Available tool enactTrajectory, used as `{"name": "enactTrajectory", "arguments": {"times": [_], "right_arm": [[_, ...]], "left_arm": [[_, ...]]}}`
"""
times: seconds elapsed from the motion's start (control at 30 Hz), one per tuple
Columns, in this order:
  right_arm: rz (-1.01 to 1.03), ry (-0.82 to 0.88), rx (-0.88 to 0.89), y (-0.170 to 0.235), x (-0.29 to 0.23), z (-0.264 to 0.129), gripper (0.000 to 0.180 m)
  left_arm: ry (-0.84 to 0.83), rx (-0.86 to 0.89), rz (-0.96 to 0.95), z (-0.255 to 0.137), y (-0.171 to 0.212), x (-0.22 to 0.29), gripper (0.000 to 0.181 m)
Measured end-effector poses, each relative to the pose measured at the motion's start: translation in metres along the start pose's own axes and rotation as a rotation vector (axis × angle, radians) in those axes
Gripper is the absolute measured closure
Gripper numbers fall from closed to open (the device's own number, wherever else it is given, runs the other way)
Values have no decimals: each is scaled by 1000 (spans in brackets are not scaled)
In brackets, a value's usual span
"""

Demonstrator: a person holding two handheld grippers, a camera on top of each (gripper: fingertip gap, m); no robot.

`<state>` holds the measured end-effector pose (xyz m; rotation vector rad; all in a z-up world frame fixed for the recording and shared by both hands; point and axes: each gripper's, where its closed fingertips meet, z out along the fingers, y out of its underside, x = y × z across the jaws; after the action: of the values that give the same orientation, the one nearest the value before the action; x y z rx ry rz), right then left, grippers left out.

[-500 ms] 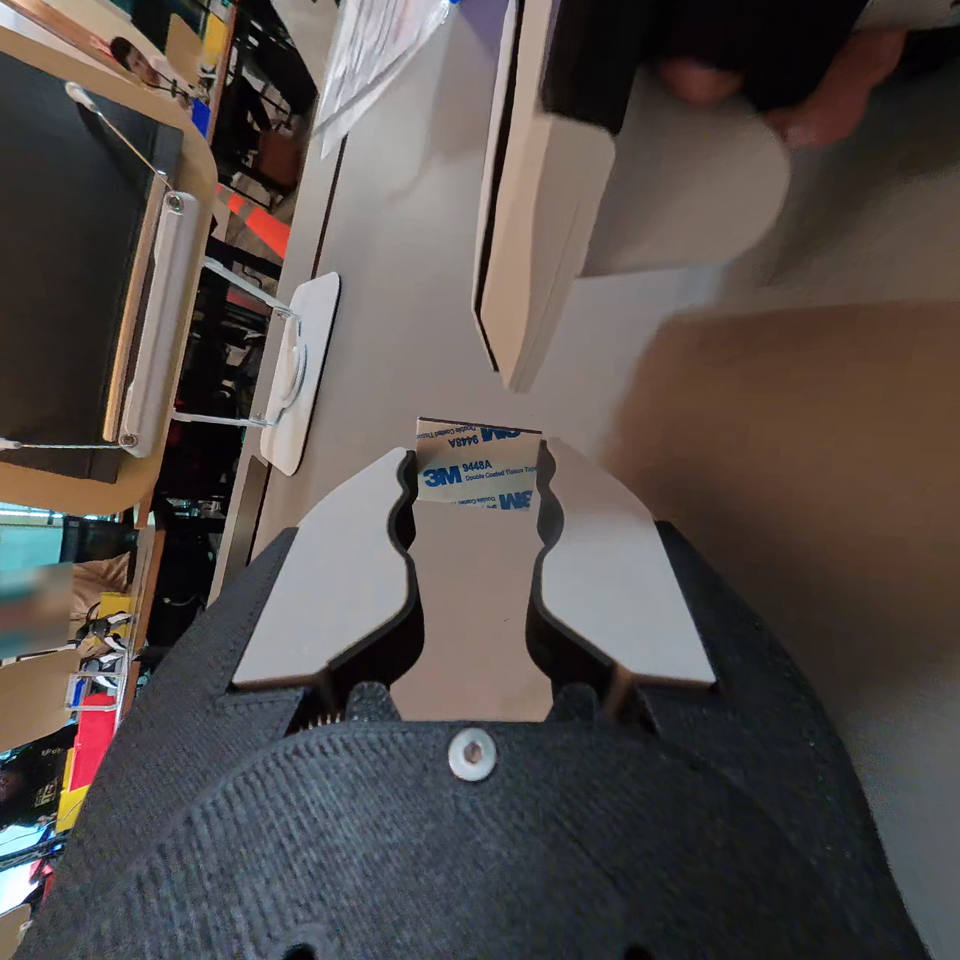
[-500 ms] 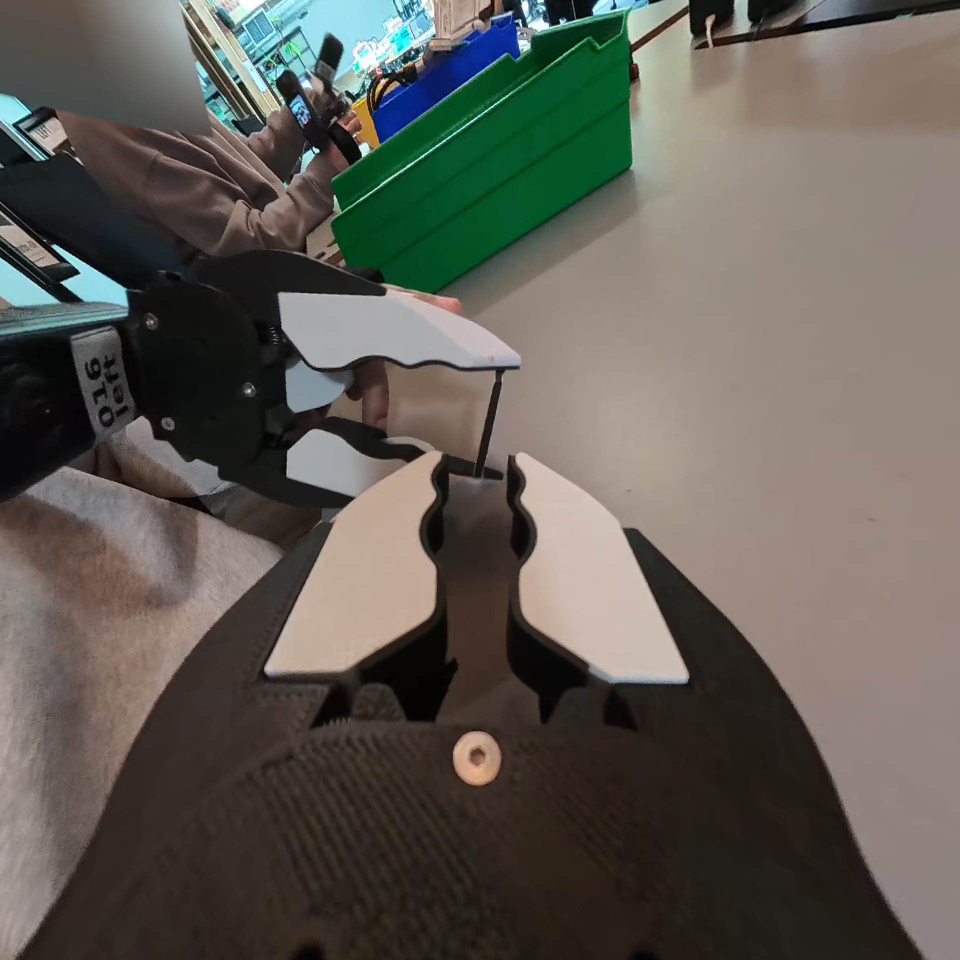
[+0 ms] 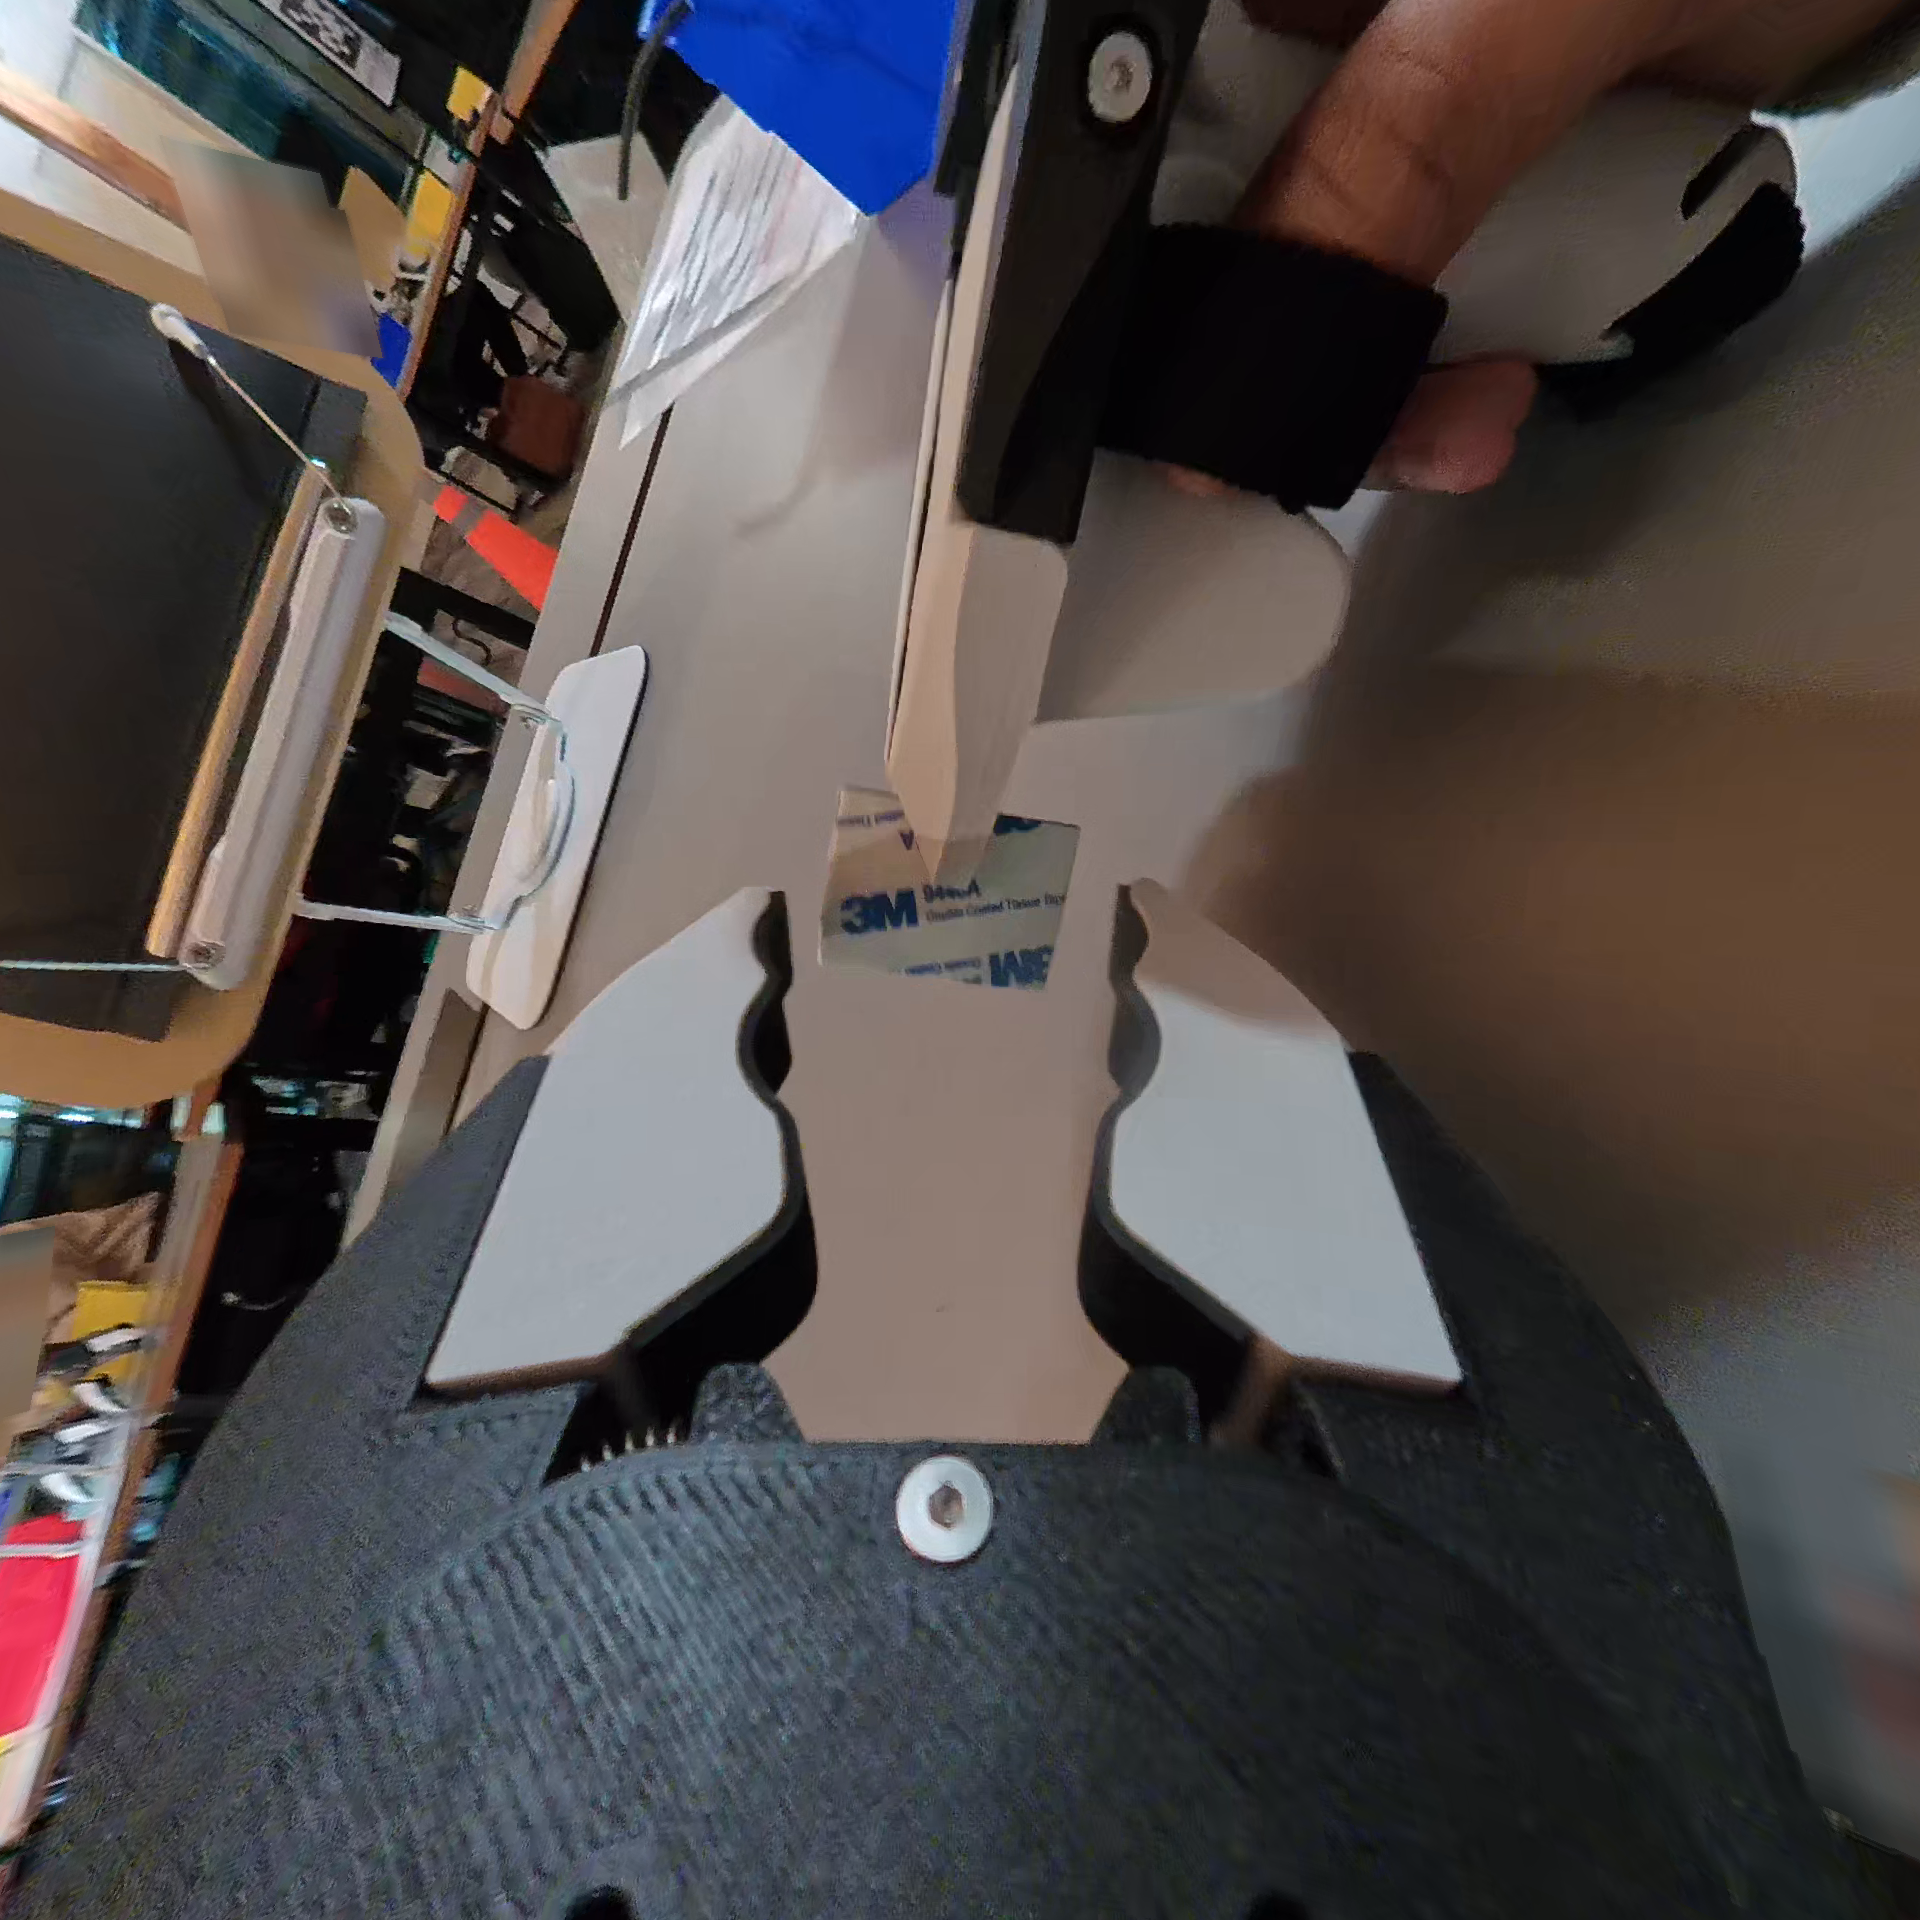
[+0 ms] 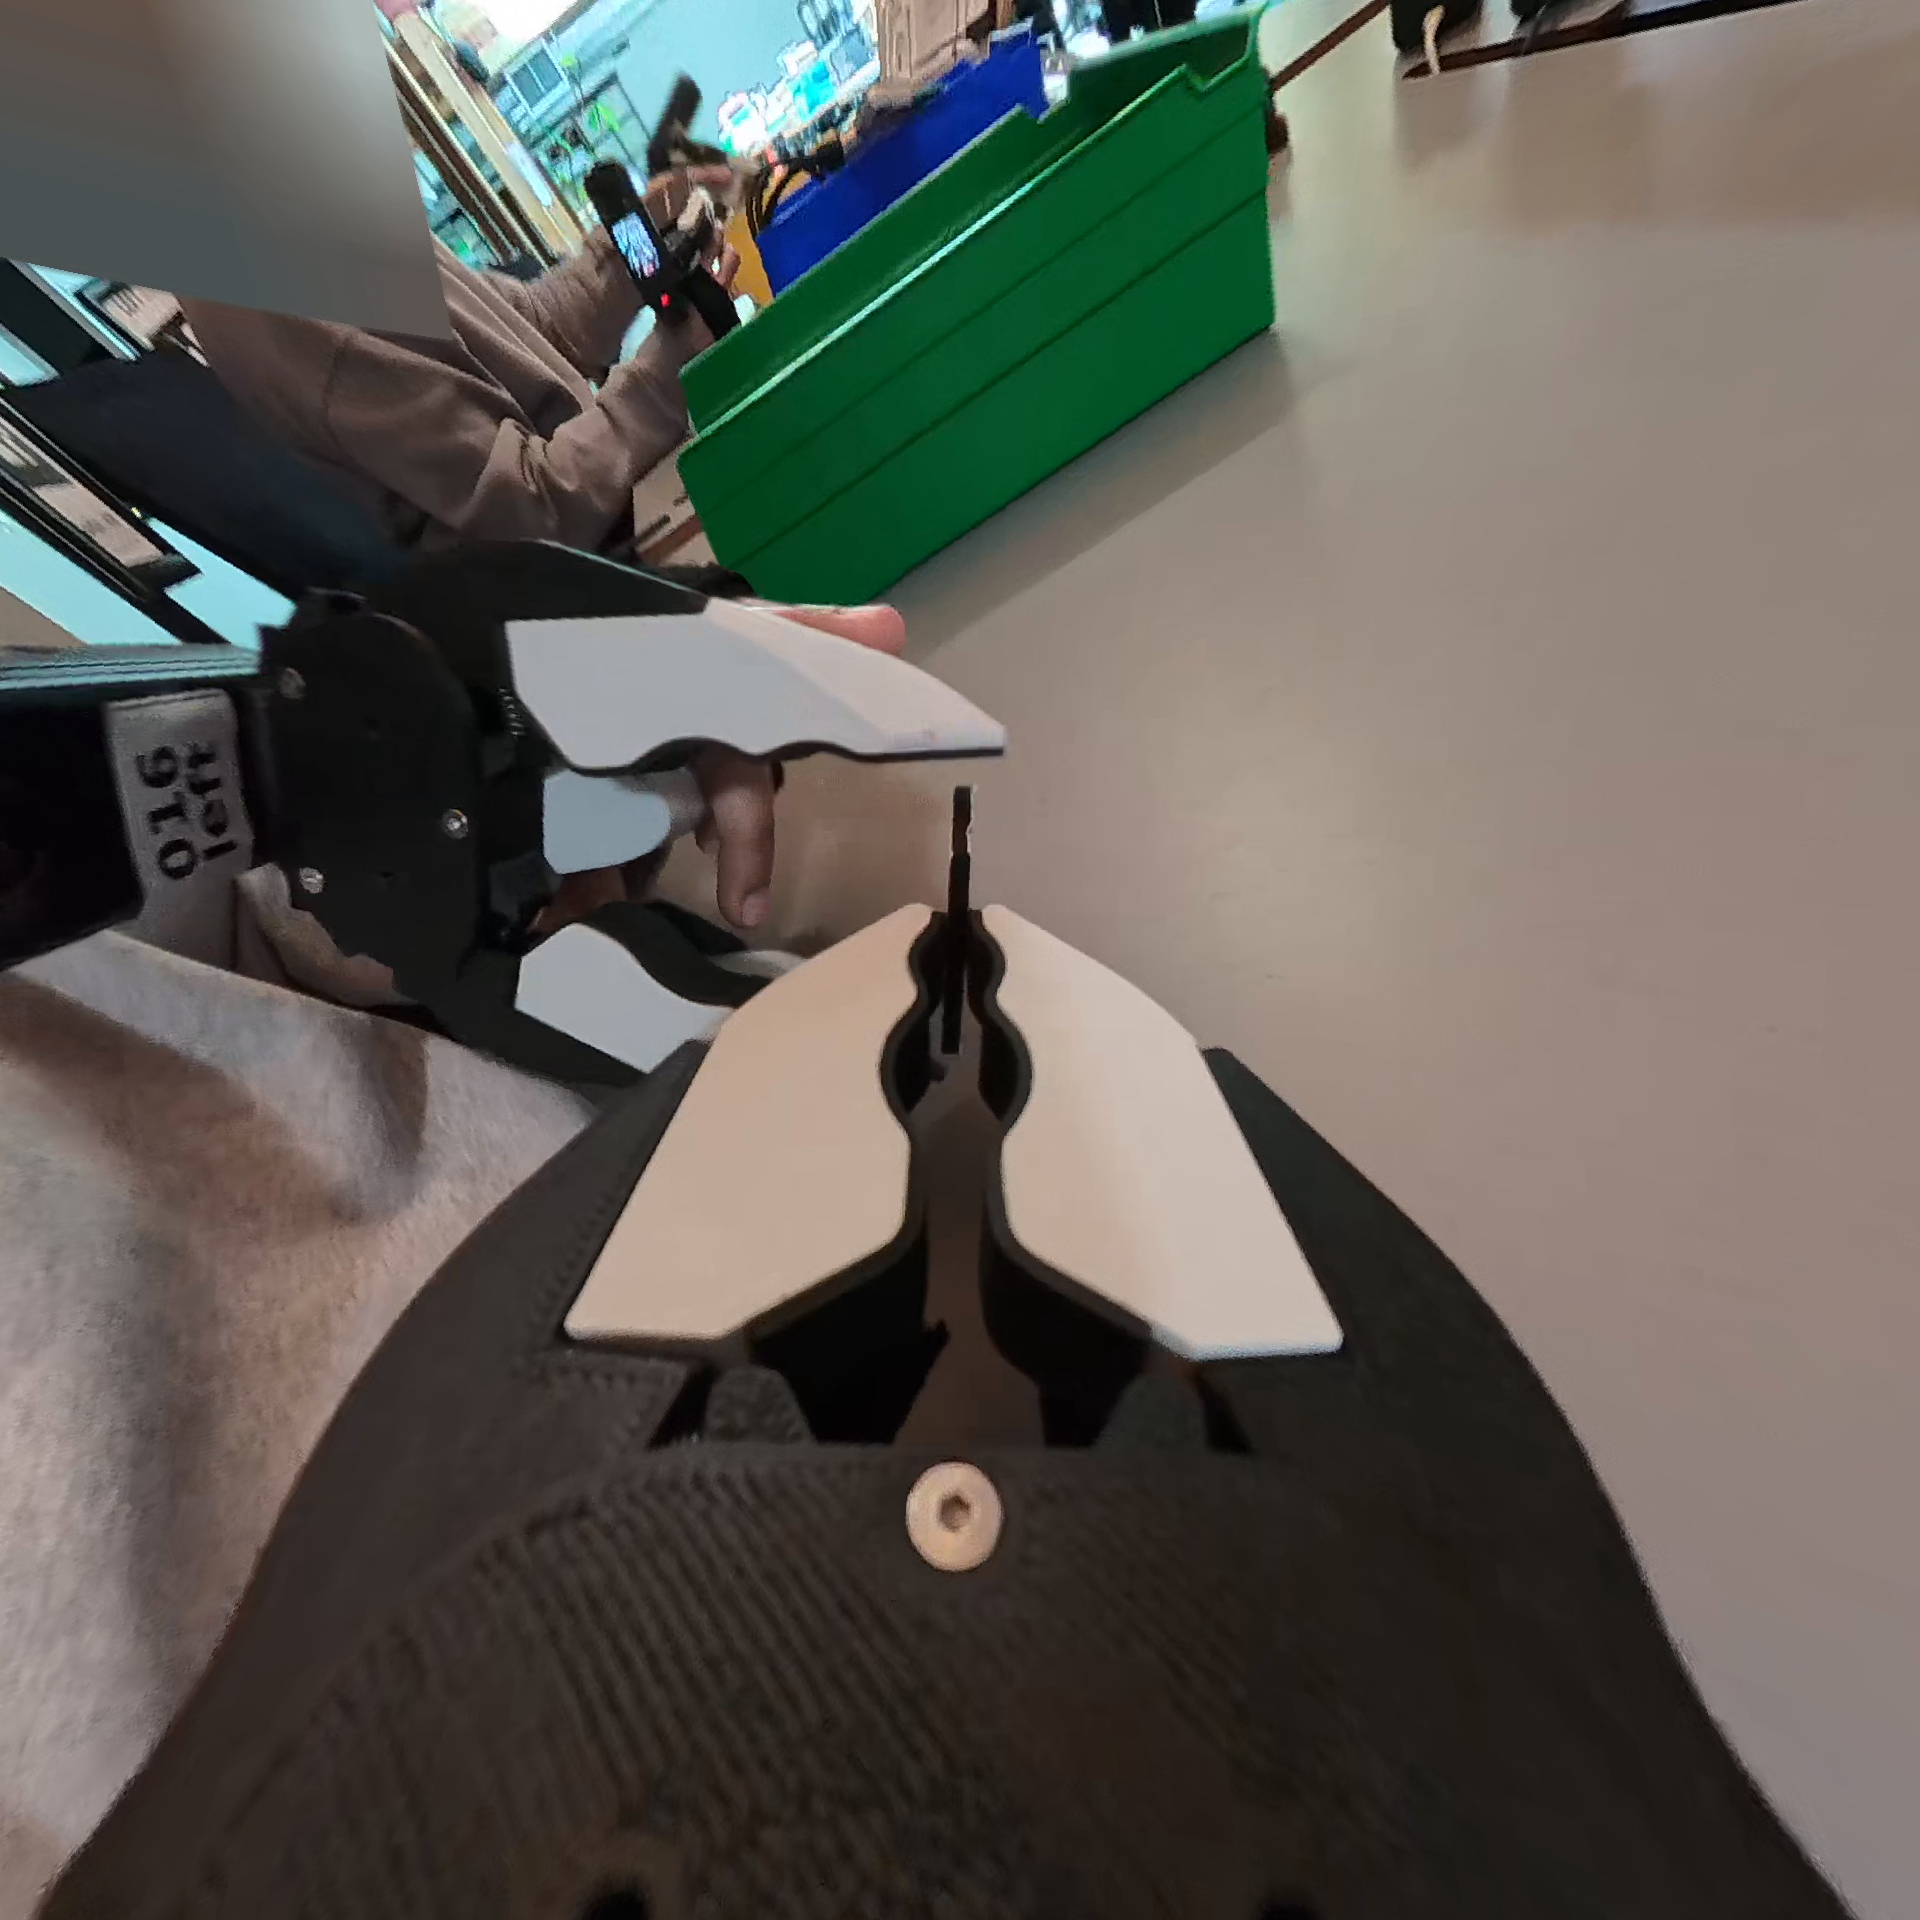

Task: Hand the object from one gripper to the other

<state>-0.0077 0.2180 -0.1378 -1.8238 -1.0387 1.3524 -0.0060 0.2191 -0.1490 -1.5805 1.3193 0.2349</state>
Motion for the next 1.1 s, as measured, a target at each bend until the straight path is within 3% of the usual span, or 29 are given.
{"name": "enactTrajectory", "arguments": {"times": [0.03, 0.2, 0.37, 0.6, 0.7, 0.9, 1.1], "right_arm": [[13, -5, 15, -3, 1, -3, 175], [57, -58, 80, -15, 2, -18, 175], [44, -115, 102, -20, -5, -22, 176], [22, -201, 101, -18, -21, -19, 175], [24, -228, 104, -18, -25, -18, 176], [50, -257, 116, -16, -26, -16, 173], [6, -226, 219, -31, -20, -23, 142]], "left_arm": [[12, 15, -35, 0, 0, 0, 112], [239, 184, -409, -3, -11, 5, 111], [516, 388, -752, -16, -26, 2, 139], [815, 603, -1155, -31, -37, -10, 158], [856, 624, -1232, -31, -33, -15, 174], [911, 622, -1273, -31, -32, -13, 178], [921, 661, -1382, -33, -27, -27, 178]]}}
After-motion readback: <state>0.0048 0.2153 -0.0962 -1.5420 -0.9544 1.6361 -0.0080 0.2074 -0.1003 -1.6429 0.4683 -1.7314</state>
